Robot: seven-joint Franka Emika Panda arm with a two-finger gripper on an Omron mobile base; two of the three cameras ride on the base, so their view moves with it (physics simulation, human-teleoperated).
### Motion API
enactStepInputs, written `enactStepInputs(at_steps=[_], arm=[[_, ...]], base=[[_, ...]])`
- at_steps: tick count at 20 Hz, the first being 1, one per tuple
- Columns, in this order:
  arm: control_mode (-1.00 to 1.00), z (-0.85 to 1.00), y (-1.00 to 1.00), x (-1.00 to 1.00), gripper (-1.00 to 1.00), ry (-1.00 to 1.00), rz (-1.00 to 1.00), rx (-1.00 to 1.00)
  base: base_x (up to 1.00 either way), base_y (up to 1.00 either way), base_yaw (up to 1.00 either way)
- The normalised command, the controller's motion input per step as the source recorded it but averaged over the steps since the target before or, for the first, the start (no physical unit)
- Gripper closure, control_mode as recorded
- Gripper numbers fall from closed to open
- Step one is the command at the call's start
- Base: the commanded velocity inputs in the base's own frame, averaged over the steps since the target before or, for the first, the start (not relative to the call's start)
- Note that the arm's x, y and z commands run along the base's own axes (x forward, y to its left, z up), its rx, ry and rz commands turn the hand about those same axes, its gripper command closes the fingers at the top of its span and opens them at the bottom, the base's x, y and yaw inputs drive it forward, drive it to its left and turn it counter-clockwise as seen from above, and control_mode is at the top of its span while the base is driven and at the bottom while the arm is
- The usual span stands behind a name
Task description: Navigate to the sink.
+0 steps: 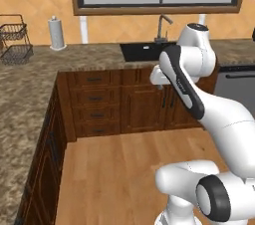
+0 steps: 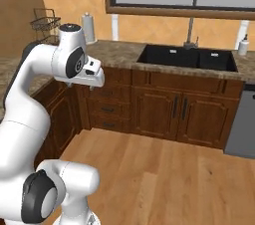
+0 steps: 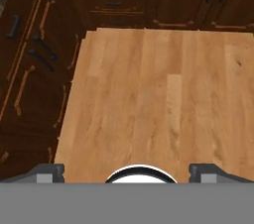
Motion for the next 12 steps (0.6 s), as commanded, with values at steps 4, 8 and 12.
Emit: enactStepInputs(at_steps=[4,8,12], arm=[[1.00,0.00,0.00,0.00,-1.00,0.00,0.00,0.00],[1.00,0.00,0.00,0.00,-1.00,0.00,0.00,0.00],[1.00,0.00,0.00,0.00,-1.00,0.00,0.00,0.00]], base=[[0.98,-0.18,-0.15],[1.00,-0.15,-0.13],[1.00,-0.15,-0.13]])
